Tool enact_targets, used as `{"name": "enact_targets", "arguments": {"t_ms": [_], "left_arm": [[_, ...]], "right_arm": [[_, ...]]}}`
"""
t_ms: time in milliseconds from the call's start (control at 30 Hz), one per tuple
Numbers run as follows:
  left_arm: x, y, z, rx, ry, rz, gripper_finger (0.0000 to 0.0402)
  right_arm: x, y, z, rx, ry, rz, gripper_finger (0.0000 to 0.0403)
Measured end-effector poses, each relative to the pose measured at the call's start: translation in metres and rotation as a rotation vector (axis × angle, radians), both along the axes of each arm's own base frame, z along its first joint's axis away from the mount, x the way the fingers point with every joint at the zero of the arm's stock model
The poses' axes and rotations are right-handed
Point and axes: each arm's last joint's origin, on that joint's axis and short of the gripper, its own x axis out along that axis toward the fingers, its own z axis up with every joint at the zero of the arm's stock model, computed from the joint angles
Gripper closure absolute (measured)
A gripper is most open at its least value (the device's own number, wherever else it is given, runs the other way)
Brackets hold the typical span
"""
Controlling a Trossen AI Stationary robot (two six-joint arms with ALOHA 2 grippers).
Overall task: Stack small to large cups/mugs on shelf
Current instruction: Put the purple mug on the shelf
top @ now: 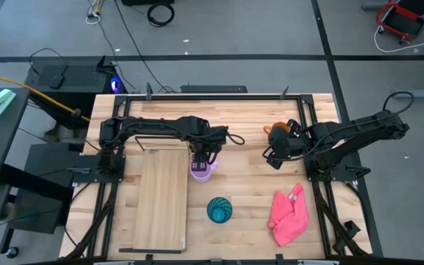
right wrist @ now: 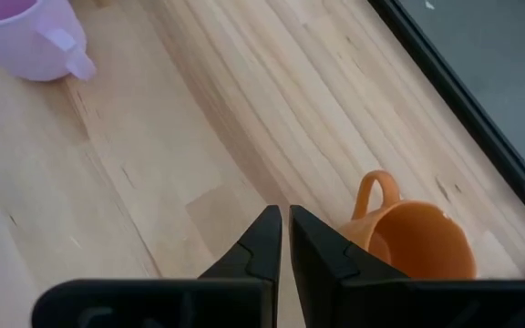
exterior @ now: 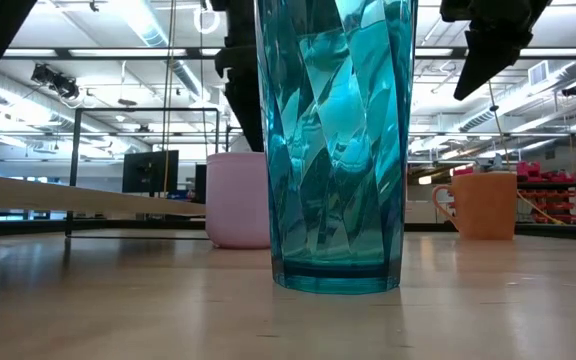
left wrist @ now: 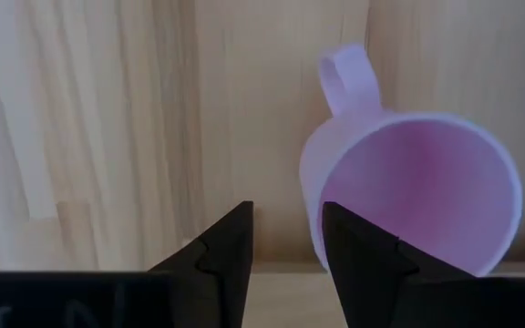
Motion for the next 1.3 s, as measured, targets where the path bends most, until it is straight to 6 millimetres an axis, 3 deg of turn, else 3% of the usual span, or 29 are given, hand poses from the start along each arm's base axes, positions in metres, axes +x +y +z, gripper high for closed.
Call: {"name": "enact_targets", "arguments": {"t_ms": [667, 867, 1100, 1300], "left_arm": [[0.013, 0.001, -0.036, -0.066, 0.075, -0.009, 0.0264], [0.011, 0.006, -0.031, -0.065, 0.067, 0.011, 0.0267], [0.01, 0.007, -0.03, -0.065, 0.062, 0.013, 0.0297], [0.011, 0.007, -0.03, -0.065, 0.06, 0.015, 0.0346]], "right_arm": [[0.0, 0.0, 0.0, -0.006, 0.001, 0.012, 0.0371], [0.001, 0.0, 0.0, -0.006, -0.004, 0.013, 0.0371], [0.001, 0.0, 0.0, -0.006, -0.004, 0.014, 0.0371], [0.001, 0.0, 0.001, -0.006, -0.004, 0.015, 0.0371]]}}
